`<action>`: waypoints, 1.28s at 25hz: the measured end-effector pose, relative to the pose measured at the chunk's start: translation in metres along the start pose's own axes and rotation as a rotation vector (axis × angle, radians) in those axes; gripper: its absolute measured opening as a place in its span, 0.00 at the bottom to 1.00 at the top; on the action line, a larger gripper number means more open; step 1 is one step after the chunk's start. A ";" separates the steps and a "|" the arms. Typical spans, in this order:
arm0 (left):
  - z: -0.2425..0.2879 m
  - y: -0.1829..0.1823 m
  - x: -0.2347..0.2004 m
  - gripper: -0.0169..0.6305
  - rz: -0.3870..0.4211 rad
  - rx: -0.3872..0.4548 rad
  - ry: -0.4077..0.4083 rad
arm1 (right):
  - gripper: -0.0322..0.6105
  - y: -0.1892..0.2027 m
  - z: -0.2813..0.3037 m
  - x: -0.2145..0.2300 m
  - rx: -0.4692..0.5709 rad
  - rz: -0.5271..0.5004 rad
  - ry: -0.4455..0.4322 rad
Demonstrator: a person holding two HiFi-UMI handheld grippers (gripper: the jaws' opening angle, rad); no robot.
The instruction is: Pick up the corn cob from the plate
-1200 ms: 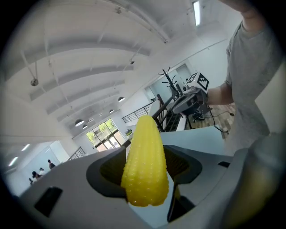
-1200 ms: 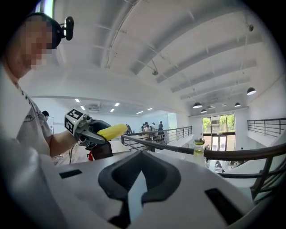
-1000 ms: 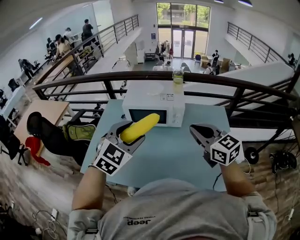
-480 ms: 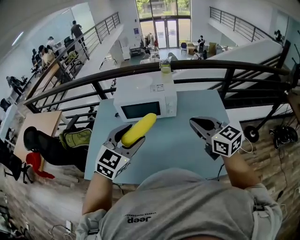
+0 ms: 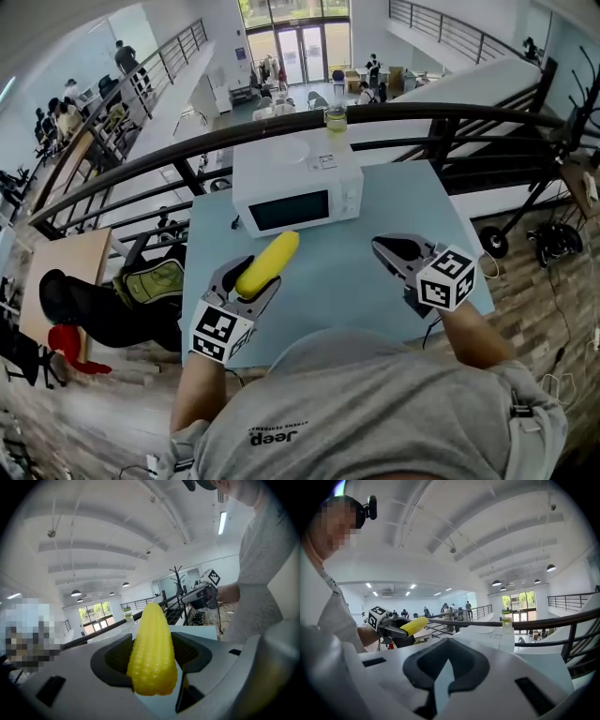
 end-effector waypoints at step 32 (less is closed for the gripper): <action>0.028 0.078 0.018 0.45 -0.158 -0.141 -0.036 | 0.07 0.079 0.033 0.017 -0.142 0.106 -0.091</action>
Point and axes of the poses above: the fingertips, and each gripper's own axes: z forward along the fingers, x to its right, y out of its underside, the point moved 5 cm from there along -z, backward along the fingers, and after that the axes turned 10 degrees about -z, right-handed, at the moved point
